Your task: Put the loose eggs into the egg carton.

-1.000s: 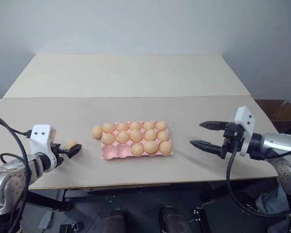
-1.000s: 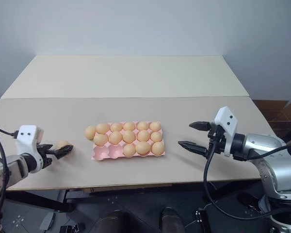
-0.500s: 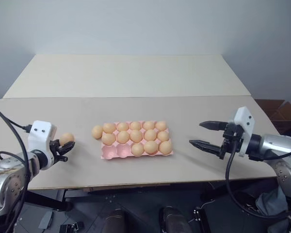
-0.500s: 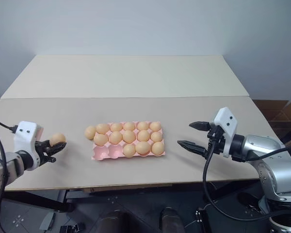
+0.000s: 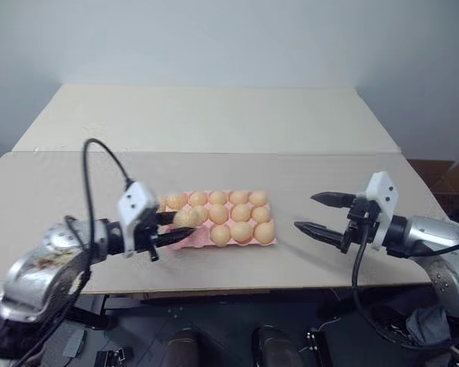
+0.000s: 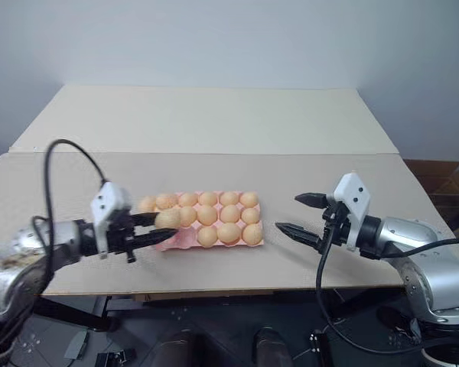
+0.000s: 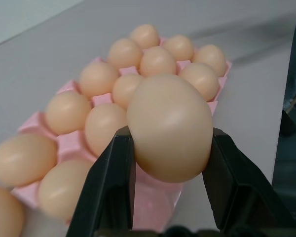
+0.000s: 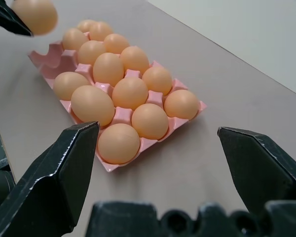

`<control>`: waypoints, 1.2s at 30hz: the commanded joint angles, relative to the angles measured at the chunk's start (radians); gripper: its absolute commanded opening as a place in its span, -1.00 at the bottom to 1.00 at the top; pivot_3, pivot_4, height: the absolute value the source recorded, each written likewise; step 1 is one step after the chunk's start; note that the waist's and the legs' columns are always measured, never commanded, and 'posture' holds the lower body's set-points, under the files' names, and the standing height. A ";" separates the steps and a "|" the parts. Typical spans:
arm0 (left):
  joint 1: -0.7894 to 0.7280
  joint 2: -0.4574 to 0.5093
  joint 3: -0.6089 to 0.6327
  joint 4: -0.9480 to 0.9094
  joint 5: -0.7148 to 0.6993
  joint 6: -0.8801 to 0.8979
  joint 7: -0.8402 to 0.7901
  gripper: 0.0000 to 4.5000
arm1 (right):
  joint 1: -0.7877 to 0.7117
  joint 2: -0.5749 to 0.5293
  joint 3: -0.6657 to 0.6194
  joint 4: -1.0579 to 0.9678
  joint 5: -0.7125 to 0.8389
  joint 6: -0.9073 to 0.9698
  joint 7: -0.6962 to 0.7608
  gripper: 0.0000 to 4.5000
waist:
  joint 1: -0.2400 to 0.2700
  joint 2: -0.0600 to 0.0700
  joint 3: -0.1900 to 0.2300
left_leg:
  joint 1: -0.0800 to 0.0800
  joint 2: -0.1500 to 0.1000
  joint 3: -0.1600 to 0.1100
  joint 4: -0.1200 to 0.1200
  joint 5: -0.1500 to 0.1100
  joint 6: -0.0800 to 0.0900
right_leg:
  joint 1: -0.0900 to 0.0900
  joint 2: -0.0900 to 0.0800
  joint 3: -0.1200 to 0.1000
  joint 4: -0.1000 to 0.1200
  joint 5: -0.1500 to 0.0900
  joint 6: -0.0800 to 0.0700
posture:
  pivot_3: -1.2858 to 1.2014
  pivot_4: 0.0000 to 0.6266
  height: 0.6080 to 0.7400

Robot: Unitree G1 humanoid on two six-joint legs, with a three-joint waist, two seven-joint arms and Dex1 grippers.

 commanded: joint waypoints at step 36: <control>0.647 -0.002 0.813 -0.038 -0.101 -0.206 -0.299 0.99 | -0.027 -0.056 -0.012 0.021 0.033 -0.083 0.101 1.00 | -0.005 0.000 0.000 | 0.001 0.002 0.000 0.000 0.000 0.000 | 0.000 -0.002 -0.002 0.000 -0.008 -0.004 | 0.03 -0.52 1.00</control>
